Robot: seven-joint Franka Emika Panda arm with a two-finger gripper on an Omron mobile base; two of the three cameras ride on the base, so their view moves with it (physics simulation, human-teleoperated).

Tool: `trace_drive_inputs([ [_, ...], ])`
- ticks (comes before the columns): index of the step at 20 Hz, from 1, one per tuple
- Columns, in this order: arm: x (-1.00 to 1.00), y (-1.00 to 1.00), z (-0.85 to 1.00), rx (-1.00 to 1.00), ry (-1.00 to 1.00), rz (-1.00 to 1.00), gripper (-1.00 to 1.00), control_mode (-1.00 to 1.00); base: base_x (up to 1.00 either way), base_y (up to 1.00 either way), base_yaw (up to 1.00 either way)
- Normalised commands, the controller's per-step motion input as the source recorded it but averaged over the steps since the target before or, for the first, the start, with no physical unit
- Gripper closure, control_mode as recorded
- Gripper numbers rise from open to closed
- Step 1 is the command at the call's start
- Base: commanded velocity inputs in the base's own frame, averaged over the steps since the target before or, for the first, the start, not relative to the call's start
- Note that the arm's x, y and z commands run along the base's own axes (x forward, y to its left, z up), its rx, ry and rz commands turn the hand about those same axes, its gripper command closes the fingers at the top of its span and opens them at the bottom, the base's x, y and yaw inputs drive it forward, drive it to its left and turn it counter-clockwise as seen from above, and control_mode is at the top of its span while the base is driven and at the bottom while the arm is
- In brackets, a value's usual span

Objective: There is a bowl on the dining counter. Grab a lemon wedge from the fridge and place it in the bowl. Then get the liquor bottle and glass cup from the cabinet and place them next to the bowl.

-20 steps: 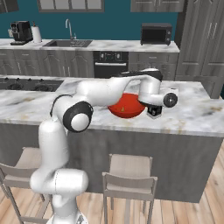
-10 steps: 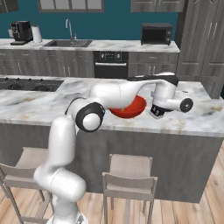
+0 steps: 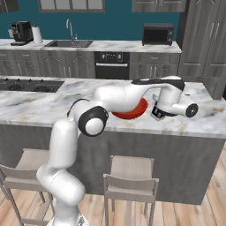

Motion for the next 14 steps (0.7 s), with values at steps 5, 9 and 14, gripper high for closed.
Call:
trace_drive_inputs([
  [5,0.0,0.32,-0.17,0.0,-0.03,0.0,-1.0,-1.0,0.0,0.0,0.0],
  [9,0.13,0.19,0.0,0.0,-0.06,0.0,-1.0,-1.0,0.0,0.0,0.0],
  [14,0.13,0.03,0.14,0.0,-0.11,0.0,-1.0,-1.0,0.0,0.0,0.0],
])
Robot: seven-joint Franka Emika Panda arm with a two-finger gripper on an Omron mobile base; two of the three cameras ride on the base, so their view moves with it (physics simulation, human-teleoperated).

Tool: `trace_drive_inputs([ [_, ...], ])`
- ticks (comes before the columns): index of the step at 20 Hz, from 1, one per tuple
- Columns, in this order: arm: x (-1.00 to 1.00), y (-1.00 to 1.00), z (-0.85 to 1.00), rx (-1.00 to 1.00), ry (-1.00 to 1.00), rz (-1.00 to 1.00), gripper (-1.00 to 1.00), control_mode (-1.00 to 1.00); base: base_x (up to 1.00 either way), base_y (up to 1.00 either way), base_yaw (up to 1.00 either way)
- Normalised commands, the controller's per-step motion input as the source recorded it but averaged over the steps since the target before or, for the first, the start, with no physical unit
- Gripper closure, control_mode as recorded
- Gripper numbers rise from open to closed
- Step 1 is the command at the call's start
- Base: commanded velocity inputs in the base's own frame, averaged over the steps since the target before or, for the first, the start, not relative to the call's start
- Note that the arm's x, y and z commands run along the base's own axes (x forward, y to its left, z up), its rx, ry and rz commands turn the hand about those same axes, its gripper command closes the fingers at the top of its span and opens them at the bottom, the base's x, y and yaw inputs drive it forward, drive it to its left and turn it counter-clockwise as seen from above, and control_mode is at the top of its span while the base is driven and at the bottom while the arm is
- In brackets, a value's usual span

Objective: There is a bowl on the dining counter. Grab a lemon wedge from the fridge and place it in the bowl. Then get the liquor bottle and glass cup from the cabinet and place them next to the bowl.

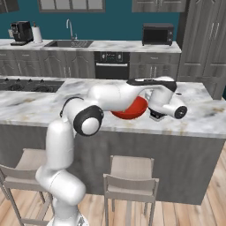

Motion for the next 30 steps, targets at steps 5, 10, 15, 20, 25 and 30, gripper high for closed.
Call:
trace_drive_inputs([
  [5,0.0,0.0,0.63,-0.01,-0.21,0.0,-1.0,-1.0,0.0,0.0,0.0],
  [10,-0.04,0.0,0.96,-0.04,-0.22,0.0,-1.0,-1.0,0.0,0.0,0.0],
  [15,-0.56,0.01,1.0,-0.03,-0.23,0.0,-1.0,-1.0,0.0,0.0,0.0],
  [20,-0.98,0.36,1.0,-0.06,-0.07,0.0,-1.0,-1.0,0.0,0.0,0.0],
  [25,-0.99,0.85,1.0,-0.13,0.0,0.01,-1.0,-1.0,0.0,0.0,0.0],
  [30,-0.63,1.0,0.95,-0.21,0.09,0.14,-1.0,-1.0,0.0,0.0,0.0],
])
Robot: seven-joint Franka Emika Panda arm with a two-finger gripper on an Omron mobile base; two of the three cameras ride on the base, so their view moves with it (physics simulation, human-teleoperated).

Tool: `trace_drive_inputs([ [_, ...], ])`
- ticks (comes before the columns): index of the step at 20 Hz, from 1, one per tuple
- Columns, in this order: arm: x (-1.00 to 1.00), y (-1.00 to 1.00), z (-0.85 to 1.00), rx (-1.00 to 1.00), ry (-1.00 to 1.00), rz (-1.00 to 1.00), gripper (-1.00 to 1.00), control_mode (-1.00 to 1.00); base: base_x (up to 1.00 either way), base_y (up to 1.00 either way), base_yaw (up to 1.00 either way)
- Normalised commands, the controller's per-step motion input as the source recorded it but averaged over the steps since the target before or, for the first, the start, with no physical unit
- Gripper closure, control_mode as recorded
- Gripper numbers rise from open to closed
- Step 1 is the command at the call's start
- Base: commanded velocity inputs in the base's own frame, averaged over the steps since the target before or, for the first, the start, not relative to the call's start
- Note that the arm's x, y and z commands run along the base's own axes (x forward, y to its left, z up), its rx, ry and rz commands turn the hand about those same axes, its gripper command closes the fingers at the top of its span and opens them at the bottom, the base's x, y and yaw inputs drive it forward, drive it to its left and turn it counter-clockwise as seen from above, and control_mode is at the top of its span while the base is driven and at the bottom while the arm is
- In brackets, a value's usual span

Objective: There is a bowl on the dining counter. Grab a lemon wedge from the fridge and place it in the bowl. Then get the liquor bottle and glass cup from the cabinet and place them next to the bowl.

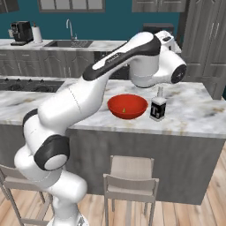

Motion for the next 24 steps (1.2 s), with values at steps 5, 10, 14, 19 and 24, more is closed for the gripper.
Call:
trace_drive_inputs([
  [5,-0.27,1.0,0.49,-0.18,0.15,0.13,-1.0,-1.0,0.0,0.0,0.0],
  [10,-0.08,1.0,0.14,-0.13,0.28,0.07,-1.0,-1.0,0.0,0.0,0.0],
  [14,-0.05,1.0,0.0,-0.08,0.38,0.0,-1.0,-1.0,0.0,0.0,0.0],
  [19,-0.31,0.96,-0.02,-0.03,0.37,-0.13,-1.0,-1.0,0.0,0.0,0.0],
  [24,-0.65,0.44,-0.2,-0.01,0.21,-0.41,-1.0,-1.0,0.0,0.0,0.0],
])
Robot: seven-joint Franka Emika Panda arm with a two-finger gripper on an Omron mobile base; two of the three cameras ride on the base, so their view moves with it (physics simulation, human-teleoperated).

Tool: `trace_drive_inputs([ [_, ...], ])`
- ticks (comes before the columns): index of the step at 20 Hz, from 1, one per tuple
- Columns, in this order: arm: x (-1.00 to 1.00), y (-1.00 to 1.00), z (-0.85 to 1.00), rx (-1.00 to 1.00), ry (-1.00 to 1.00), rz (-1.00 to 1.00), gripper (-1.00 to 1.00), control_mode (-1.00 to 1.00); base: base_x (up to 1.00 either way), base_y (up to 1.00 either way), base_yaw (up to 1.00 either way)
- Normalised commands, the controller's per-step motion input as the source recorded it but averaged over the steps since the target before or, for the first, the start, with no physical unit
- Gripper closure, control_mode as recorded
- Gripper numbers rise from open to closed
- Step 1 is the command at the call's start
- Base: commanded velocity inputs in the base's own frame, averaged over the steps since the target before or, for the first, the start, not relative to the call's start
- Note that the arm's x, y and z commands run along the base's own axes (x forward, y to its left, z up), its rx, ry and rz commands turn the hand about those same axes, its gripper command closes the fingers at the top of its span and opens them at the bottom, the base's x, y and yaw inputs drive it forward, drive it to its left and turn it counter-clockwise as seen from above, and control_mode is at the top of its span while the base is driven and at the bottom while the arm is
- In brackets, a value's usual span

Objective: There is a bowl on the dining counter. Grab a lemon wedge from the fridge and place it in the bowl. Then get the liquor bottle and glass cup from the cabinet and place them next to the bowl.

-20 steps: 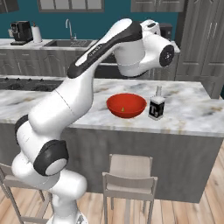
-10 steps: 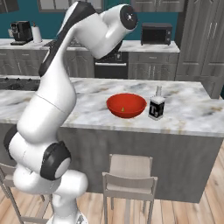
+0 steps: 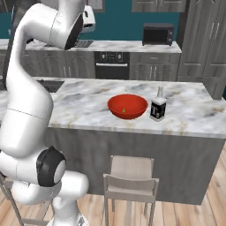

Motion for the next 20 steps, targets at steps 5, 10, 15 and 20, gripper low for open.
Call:
trace_drive_inputs([
  [5,-0.66,-0.05,-0.45,-0.05,0.12,-0.45,-1.0,-1.0,0.0,0.0,0.0],
  [10,-0.62,-0.28,-0.69,-0.08,0.17,-0.32,-1.0,-1.0,0.0,0.0,0.0],
  [15,-0.28,-0.16,-0.62,-0.08,0.25,-0.22,-1.0,-1.0,0.0,0.0,0.0],
  [20,0.0,-0.17,-0.57,-0.02,0.31,-0.1,-1.0,-1.0,0.0,0.0,0.0],
])
